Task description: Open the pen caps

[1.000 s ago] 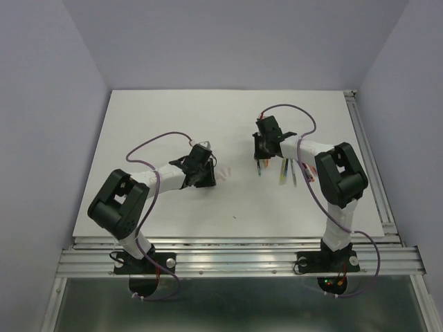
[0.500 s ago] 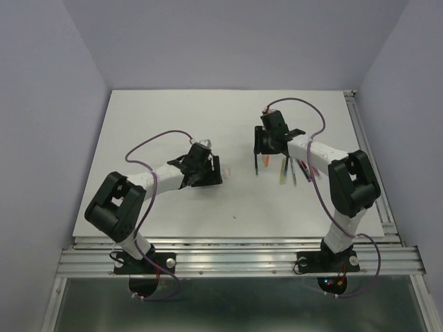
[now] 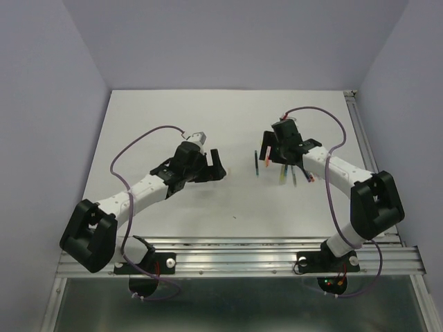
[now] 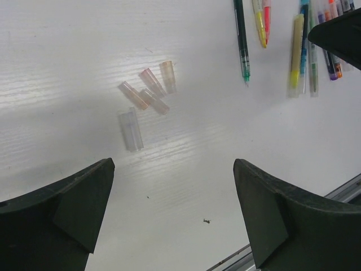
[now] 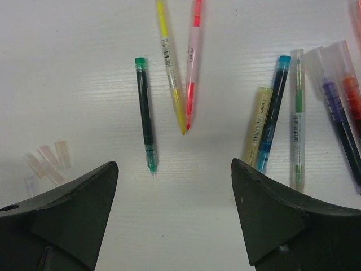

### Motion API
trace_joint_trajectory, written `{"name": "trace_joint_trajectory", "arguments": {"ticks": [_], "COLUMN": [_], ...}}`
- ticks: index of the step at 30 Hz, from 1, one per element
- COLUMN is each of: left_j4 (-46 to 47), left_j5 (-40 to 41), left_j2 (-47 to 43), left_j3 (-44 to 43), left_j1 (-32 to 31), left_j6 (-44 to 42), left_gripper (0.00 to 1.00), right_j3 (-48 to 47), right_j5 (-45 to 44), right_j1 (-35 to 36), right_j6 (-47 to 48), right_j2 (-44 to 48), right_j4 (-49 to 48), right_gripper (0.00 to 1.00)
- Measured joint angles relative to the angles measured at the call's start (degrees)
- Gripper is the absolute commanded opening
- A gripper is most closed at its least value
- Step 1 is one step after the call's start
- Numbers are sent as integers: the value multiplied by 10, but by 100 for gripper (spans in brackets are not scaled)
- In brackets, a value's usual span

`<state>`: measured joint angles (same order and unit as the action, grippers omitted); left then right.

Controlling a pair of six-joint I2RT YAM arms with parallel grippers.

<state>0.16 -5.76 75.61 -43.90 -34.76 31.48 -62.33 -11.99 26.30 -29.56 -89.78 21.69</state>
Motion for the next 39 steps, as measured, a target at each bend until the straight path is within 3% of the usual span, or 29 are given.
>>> {"name": "trace_joint_trajectory", "arguments": {"ticks": [33,39], "left_j4": [0,0], "left_j5": [4,4], "left_j2": [-15,-15], "left_j3": [8,8], "left_j1": [0,0], "left_j6": [-6,-6], "left_gripper": [99,99], "right_j3": [1,1], "right_j5": [-43,-43], "right_j1": [-21,-25], "right_j6": [-21,-20], "right_j2": [-115,-122], "right_j4": [8,6], "right_gripper": [87,75]}}
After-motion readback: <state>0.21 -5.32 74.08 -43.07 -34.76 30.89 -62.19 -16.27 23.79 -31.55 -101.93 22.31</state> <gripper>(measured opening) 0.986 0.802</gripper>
